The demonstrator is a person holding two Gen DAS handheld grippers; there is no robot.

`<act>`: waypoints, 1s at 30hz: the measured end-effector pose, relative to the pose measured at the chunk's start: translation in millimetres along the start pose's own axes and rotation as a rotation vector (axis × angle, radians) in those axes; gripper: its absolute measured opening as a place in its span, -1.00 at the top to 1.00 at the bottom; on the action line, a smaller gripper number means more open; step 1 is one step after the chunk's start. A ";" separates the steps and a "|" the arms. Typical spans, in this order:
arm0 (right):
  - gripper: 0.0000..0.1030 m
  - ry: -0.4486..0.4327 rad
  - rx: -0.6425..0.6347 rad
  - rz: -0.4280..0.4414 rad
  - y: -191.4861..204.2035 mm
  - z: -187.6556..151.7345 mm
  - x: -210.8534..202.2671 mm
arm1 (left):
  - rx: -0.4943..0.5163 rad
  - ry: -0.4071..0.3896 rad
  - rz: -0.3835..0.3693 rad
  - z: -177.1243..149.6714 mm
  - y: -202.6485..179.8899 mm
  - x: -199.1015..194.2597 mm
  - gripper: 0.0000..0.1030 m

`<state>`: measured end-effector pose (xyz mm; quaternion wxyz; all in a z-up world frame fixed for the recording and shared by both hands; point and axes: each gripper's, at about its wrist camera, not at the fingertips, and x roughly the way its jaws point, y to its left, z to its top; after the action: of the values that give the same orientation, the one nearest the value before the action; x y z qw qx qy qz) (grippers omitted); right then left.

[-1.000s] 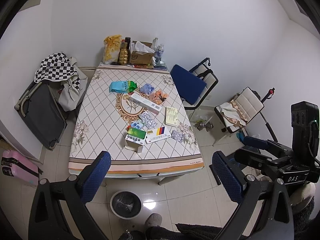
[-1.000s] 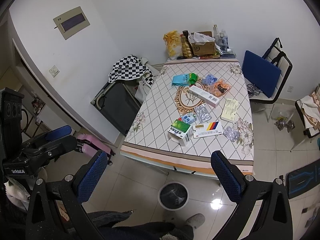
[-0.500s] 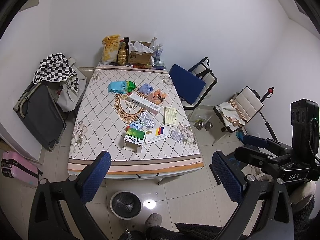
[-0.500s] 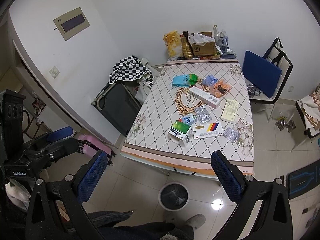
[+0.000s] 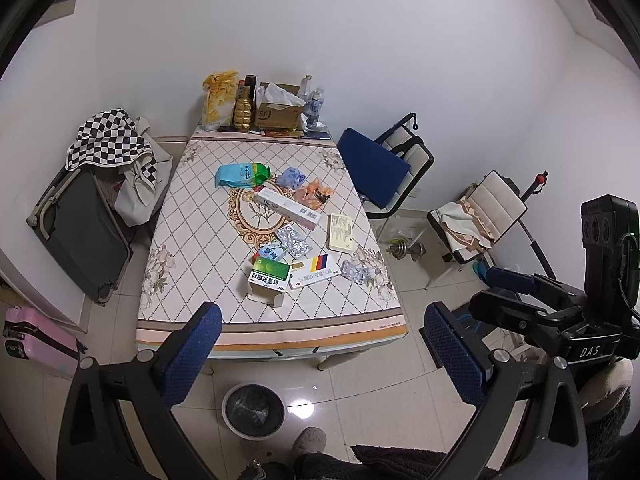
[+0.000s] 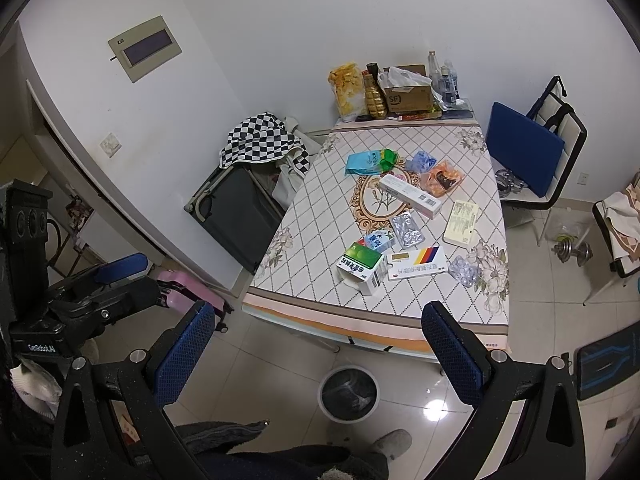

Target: Collect trash

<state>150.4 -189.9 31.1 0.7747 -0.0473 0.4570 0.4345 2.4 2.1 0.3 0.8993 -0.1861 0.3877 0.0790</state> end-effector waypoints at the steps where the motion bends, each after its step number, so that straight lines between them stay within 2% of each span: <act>1: -1.00 0.001 0.000 0.001 -0.6 0.4 0.5 | 0.001 0.000 -0.001 0.1 -0.2 0.4 -1.00; 30: -1.00 -0.004 0.004 0.007 0.5 0.8 3.8 | 0.003 0.014 -0.005 2.5 -3.9 3.7 -1.00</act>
<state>151.4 -186.8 28.9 0.7742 -0.0432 0.4564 0.4365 7.8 -0.5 0.2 0.8972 -0.1862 0.3934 0.0749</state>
